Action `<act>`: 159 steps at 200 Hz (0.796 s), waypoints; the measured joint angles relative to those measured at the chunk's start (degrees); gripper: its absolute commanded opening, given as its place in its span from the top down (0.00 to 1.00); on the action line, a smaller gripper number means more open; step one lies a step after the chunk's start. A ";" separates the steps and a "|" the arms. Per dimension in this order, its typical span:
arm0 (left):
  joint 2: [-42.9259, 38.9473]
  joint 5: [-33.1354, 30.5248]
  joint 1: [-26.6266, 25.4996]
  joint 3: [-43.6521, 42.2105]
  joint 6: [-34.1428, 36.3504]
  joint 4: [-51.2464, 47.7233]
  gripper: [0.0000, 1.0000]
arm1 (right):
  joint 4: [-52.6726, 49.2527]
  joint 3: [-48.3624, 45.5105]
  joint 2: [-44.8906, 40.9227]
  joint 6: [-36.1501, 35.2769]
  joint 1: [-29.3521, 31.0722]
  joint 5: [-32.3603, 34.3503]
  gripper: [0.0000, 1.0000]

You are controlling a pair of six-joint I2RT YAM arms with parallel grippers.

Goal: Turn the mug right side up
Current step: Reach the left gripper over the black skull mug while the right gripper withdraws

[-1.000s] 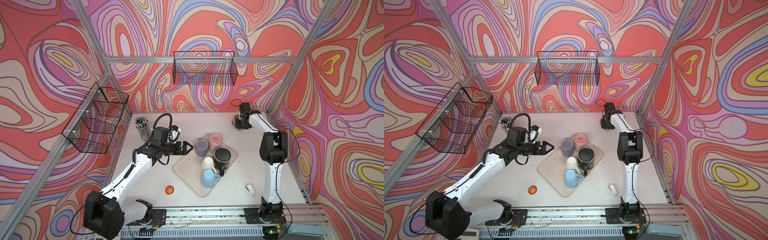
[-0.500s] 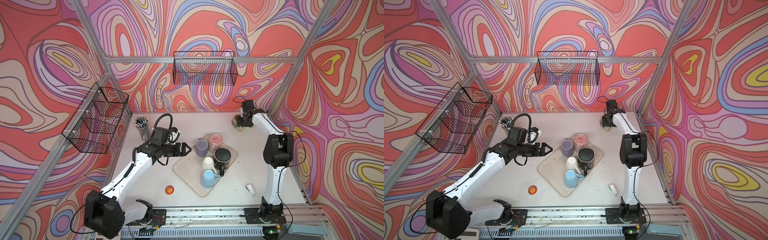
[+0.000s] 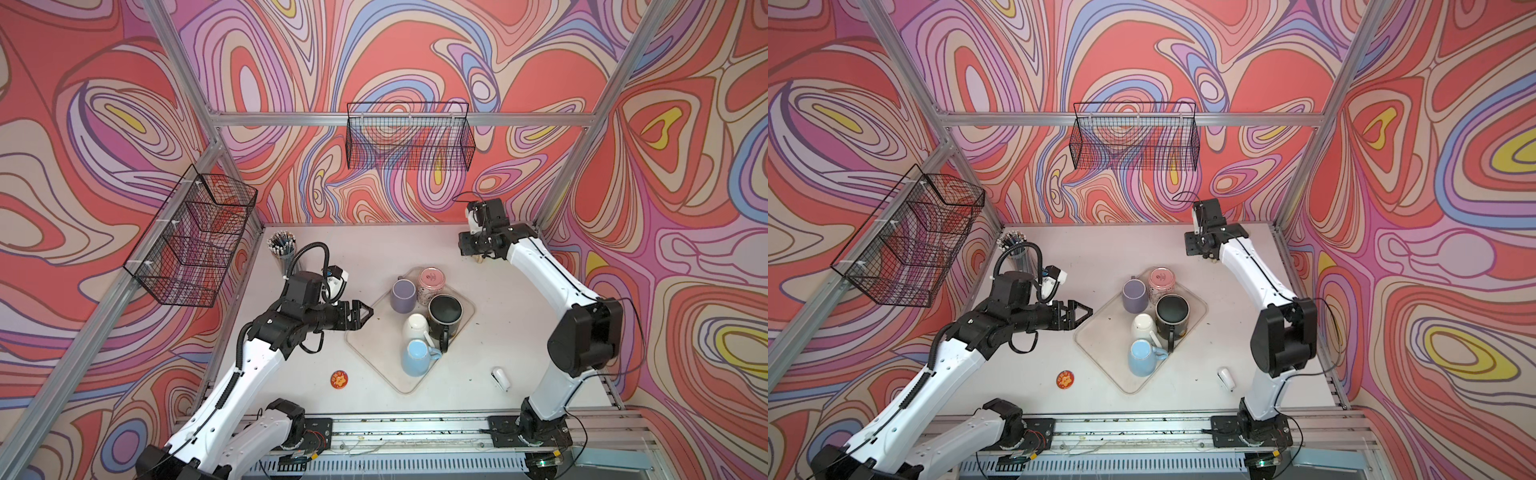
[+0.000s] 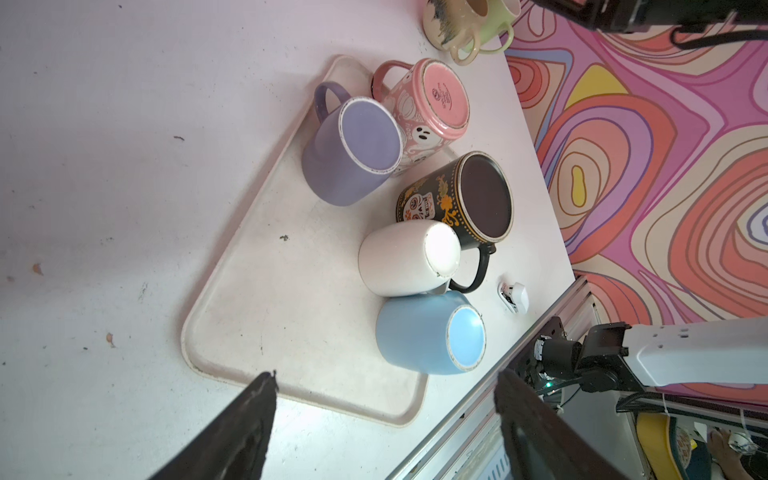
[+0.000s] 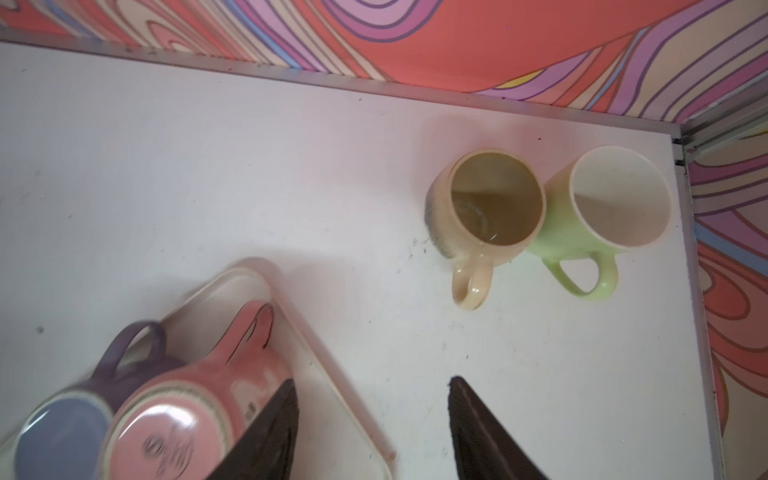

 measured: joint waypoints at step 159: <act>-12.57 -9.51 -8.96 -9.94 -6.12 -0.31 0.18 | -6.62 -32.44 -34.95 15.15 16.37 -0.61 0.47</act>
